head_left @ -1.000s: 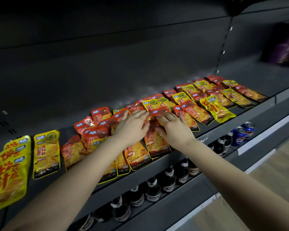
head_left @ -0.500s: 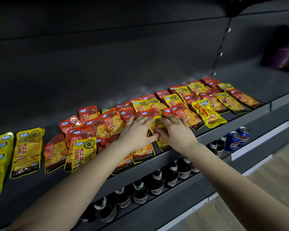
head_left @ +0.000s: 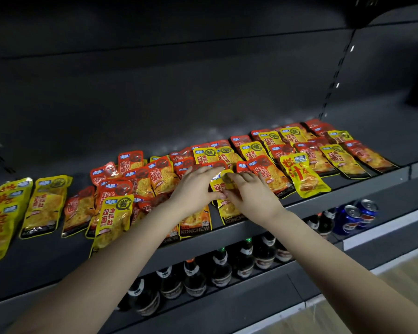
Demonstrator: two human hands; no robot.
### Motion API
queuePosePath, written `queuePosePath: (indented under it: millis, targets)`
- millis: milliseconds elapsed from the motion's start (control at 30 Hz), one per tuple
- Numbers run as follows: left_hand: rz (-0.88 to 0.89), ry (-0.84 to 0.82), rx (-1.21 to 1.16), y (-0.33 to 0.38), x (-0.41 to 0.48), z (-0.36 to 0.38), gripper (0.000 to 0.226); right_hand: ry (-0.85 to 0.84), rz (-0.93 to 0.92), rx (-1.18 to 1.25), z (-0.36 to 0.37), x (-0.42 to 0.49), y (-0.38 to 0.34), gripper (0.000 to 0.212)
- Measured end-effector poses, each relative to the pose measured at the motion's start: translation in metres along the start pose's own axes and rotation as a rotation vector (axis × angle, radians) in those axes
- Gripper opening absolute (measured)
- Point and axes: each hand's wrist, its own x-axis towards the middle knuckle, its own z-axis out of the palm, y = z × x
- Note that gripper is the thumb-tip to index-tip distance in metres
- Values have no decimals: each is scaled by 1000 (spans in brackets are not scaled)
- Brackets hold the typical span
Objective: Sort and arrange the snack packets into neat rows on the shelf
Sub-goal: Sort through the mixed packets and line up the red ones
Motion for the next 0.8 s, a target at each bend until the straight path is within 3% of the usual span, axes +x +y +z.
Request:
queuePosePath:
  millis: [500, 633, 800]
  targets:
    - [-105, 159, -328, -2, 9, -3, 60, 106, -84, 195, -4, 4, 6, 48]
    - [-91, 250, -328, -4, 11, -9, 55, 129, -84, 354, -10, 12, 0, 50]
    - [-81, 303, -313, -8, 14, -11, 56, 150, -85, 353, -9, 15, -9, 55]
